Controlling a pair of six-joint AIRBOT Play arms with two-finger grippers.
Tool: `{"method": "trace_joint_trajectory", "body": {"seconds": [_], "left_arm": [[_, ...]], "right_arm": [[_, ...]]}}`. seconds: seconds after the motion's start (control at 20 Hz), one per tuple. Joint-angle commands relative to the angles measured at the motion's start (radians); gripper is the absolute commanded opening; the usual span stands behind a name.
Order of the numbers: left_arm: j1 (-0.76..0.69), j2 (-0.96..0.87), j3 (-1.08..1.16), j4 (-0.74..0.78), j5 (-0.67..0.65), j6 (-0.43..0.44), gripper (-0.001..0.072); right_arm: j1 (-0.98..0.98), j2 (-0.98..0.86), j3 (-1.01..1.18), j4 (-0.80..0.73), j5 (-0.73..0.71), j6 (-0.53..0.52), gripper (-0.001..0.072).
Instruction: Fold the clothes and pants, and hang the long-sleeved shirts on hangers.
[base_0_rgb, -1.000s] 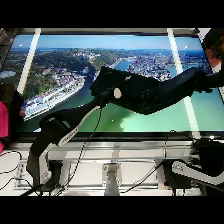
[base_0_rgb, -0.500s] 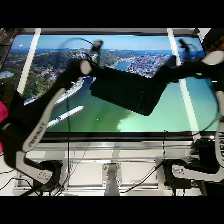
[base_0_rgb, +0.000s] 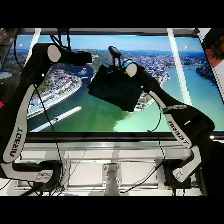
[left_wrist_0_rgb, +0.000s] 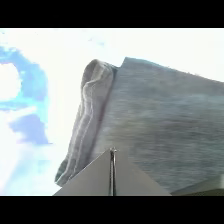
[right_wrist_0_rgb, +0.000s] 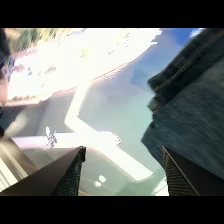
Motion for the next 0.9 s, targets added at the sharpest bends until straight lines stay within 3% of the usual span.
{"method": "trace_joint_trajectory", "body": {"seconds": [0.0, 0.05, 0.1, 0.2, 0.25, 0.45, 0.65, 0.7, 0.75, 0.8, 0.85], "left_arm": [[0.017, 0.011, 0.0, 0.0, 0.008, 0.008, 0.0036], [0.018, 0.018, 0.0, -0.004, 0.008, 0.008, 0.0035], [0.019, 0.03, 0.0, -0.004, 0.008, 0.008, 0.0032], [0.019, 0.069, 0.0, -0.004, 0.027, 0.008, 0.0031], [0.019, 0.099, 0.0, -0.004, 0.042, 0.008, 0.0031], [0.02, 0.248, 0.0, 0.005, 0.051, 0.021, 0.0031], [0.02, 0.383, 0.0, 0.005, 0.049, 0.093, 0.0034], [0.02, 0.408, 0.0, 0.005, 0.049, 0.127, 0.0104], [0.02, 0.432, 0.0, 0.005, 0.051, 0.149, 0.0268], [0.02, 0.449, 0.0, 0.005, 0.053, 0.148, 0.0325], [0.02, 0.464, 0.0, 0.005, 0.052, 0.148, 0.0324]], "right_arm": [[0.003, -0.051, 0.119, -0.125, 0.145, 0.052, 0.0544], [-0.028, -0.05, 0.155, -0.161, 0.211, 0.068, 0.0541], [-0.067, -0.05, 0.198, -0.197, 0.293, 0.067, 0.0455], [-0.155, -0.05, 0.274, -0.26, 0.46, 0.064, 0.0143], [-0.209, -0.049, 0.303, -0.277, 0.525, 0.055, 0.0041], [-0.423, -0.027, 0.29, -0.217, 0.62, -0.01, 0.0038], [-0.629, 0.01, 0.103, 0.028, 0.628, -0.124, 0.0038], [-0.668, 0.027, 0.02, 0.083, 0.636, -0.162, 0.0039], [-0.698, 0.044, -0.073, 0.124, 0.644, -0.191, 0.004], [-0.715, 0.058, -0.159, 0.132, 0.64, -0.197, 0.004], [-0.723, 0.062, -0.244, 0.14, 0.64, -0.17, 0.0072]]}}
